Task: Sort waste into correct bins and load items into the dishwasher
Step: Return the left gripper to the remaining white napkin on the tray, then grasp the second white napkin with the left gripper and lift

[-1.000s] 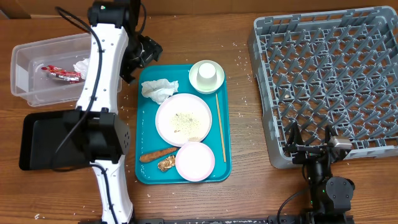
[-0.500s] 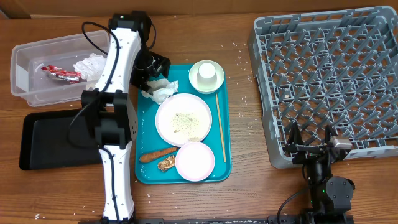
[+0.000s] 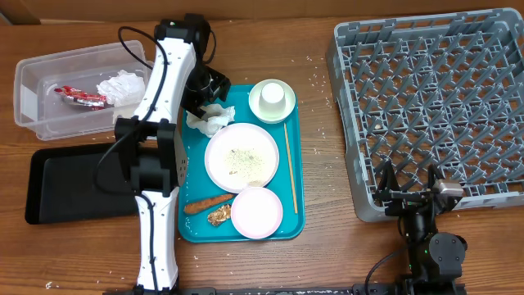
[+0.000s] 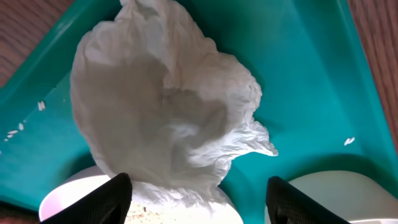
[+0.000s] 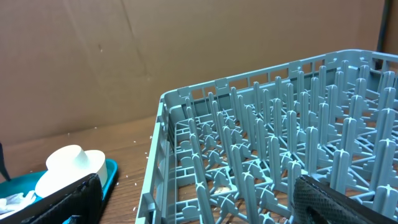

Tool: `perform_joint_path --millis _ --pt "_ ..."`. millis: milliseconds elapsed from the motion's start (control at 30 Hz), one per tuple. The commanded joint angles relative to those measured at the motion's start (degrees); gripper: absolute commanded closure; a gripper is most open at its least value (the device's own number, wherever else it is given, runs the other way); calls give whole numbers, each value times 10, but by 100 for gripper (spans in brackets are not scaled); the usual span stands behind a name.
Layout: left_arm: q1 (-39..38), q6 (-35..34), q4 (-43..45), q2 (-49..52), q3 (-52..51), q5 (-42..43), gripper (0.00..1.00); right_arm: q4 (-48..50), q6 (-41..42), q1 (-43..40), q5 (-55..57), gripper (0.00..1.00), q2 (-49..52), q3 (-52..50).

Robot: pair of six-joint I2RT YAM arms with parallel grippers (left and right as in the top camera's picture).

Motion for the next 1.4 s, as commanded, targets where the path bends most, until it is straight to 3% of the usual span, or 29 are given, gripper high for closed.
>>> perform_joint_path --millis 0,200,600,1367 --pt "-10 -10 -7 10 -3 -21 34 2 -4 2 -2 0 -5 -6" --pt "-12 -32 -47 10 -3 -22 39 2 -4 2 -2 0 -5 -6" --pt "-13 -40 -45 10 -3 -66 41 2 -4 2 -2 0 -5 -6" --pt "-23 -45 -44 11 -12 -66 39 2 -4 2 -2 0 -5 -6"
